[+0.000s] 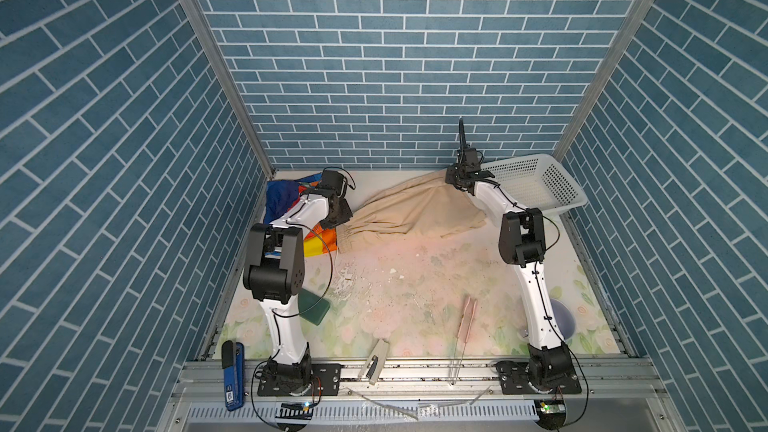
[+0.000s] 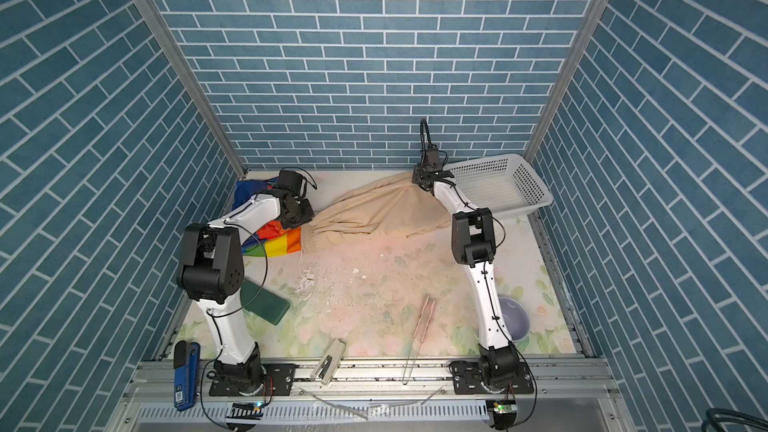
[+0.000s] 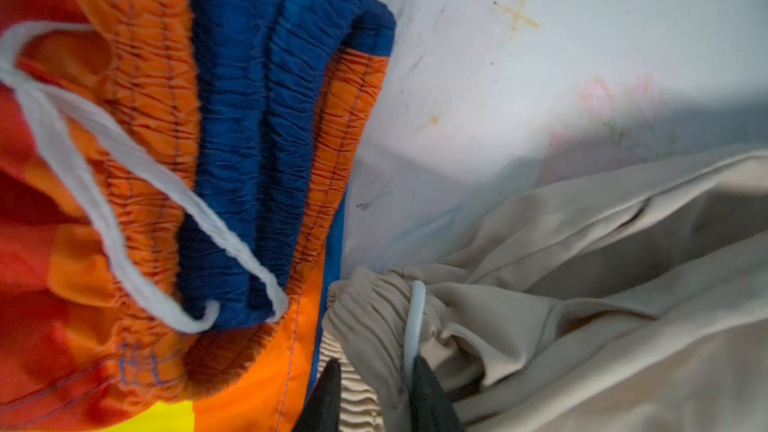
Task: Fold and stack the shorts
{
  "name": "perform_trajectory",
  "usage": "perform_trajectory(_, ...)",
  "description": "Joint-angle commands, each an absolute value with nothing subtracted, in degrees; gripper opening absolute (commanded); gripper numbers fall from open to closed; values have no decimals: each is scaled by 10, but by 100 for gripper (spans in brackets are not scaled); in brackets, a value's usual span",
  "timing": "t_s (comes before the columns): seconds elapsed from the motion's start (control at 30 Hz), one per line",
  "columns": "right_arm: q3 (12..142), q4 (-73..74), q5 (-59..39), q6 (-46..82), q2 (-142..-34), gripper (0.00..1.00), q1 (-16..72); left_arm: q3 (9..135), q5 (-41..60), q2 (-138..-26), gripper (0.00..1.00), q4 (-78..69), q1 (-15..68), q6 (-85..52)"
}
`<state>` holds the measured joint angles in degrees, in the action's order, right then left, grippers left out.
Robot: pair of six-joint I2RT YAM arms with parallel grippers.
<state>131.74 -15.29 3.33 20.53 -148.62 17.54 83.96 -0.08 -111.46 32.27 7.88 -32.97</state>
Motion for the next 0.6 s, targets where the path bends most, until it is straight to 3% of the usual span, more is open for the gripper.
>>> perform_trajectory(0.0, 1351, -123, -1, 195, -1490, 44, 170, 863, -19, -1119, 38, 351, 72, -326)
perform_trajectory(0.27, 1310, -115, -27, 188, -1414, 46, 179, 847, -28, -1020, 57, 361, 73, -330)
perform_trajectory(0.57, 1089, -67, -12, 172, -1220, 52, 219, 725, -18, -883, 62, 356, 106, -343)
